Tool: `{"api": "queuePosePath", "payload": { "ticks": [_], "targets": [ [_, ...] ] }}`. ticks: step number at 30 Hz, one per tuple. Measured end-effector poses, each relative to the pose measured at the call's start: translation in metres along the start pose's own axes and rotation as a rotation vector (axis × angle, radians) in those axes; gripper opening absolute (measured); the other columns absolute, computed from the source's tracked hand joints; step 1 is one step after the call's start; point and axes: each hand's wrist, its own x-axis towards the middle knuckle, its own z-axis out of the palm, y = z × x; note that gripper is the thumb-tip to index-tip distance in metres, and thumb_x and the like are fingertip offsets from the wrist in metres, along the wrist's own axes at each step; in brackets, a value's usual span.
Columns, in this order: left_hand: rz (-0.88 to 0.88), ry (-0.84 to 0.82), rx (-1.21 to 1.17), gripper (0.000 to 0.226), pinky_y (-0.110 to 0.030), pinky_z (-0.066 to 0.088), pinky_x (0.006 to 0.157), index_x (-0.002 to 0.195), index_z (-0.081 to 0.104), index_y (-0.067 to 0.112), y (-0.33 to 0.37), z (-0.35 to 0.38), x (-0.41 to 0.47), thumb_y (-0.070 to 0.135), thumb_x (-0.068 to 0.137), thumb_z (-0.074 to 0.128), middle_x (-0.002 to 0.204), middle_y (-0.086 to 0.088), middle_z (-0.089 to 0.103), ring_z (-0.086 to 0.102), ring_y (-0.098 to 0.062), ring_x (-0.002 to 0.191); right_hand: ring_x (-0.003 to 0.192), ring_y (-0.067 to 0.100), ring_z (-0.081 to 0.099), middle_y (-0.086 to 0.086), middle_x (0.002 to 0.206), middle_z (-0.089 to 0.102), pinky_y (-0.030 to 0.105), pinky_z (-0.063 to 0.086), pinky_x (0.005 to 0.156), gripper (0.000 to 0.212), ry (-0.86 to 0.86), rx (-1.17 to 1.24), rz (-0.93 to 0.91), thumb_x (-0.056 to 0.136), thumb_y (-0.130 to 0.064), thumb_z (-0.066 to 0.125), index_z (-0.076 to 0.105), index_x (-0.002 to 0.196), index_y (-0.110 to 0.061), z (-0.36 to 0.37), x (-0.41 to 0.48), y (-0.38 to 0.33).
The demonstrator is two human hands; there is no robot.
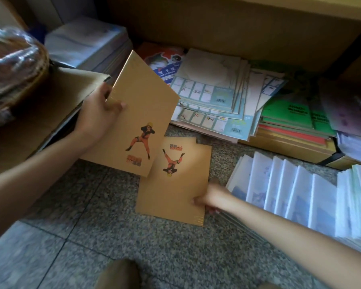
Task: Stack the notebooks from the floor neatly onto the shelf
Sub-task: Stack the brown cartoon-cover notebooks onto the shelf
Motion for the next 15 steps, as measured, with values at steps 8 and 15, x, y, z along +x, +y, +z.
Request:
{"api": "queuePosePath", "payload": {
  "ticks": [8,15],
  "targets": [
    [-0.022,0.005,0.084,0.023,-0.03,0.049,0.063,0.107,0.05,0.014,0.003,0.006,-0.005,0.022,0.088,0.062,0.098,0.001,0.059,0.06,-0.018,0.079,0.1,0.019,0.061,0.005,0.12,0.062,0.028,0.053,0.079,0.053,0.028,0.243,-0.134,0.08,-0.022,0.073,0.052,0.127,-0.013,0.005,-0.002,0.003],
    [0.069,-0.047,0.22,0.025,-0.038,0.052,0.067,0.107,0.047,0.016,0.005,0.0,-0.007,0.025,0.088,0.062,0.1,0.0,0.058,0.061,-0.023,0.082,0.044,0.003,0.036,-0.005,0.068,0.055,0.014,0.025,0.039,0.02,-0.174,0.351,-0.213,0.093,-0.01,0.051,0.056,0.112,-0.014,-0.058,-0.051,0.015]
  ]
}}
